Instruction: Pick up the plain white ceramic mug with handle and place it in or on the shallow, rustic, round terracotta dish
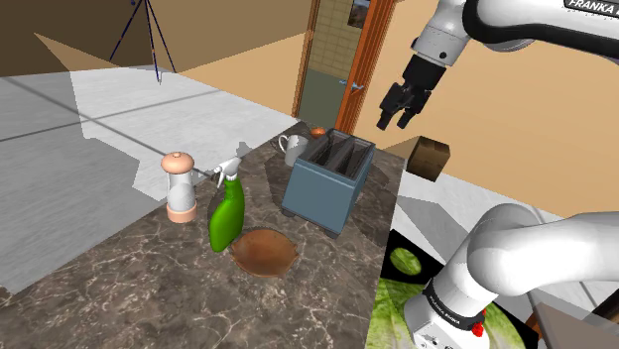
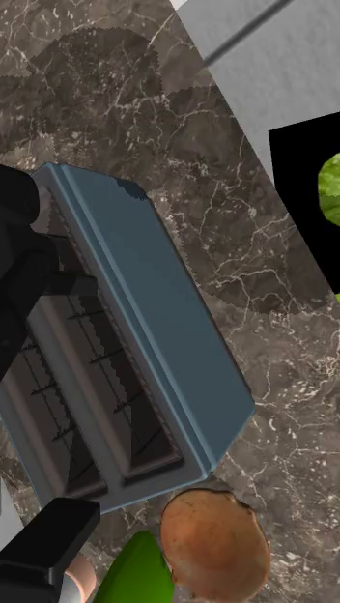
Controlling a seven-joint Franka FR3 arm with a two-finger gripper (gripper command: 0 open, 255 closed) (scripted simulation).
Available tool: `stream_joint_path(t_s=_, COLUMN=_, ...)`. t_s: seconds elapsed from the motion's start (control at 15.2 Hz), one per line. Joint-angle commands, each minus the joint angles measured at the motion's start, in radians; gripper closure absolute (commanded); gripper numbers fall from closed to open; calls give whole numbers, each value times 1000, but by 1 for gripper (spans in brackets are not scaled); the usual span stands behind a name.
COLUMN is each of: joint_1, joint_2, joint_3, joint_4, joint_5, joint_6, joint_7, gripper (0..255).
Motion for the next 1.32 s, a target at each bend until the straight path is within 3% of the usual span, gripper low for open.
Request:
stream_joint_path(t_s=0.0, joint_1=0, joint_2=0, joint_3=0, joint_4=0, joint_5=0, joint_6=0, joint_7=0, gripper=0)
stream_joint_path(t_s=0.66, joint_1=-8, joint_2=399, joint_3=-45, joint_4=149, joint_5=-15, joint_6=190, joint_7=-40, gripper=0)
stream_joint_path(t_s=1.25, joint_1=-17, joint_2=770, joint_3=-79, joint_4=391, joint_5=2, joint_6=265, joint_7=-78, gripper=0)
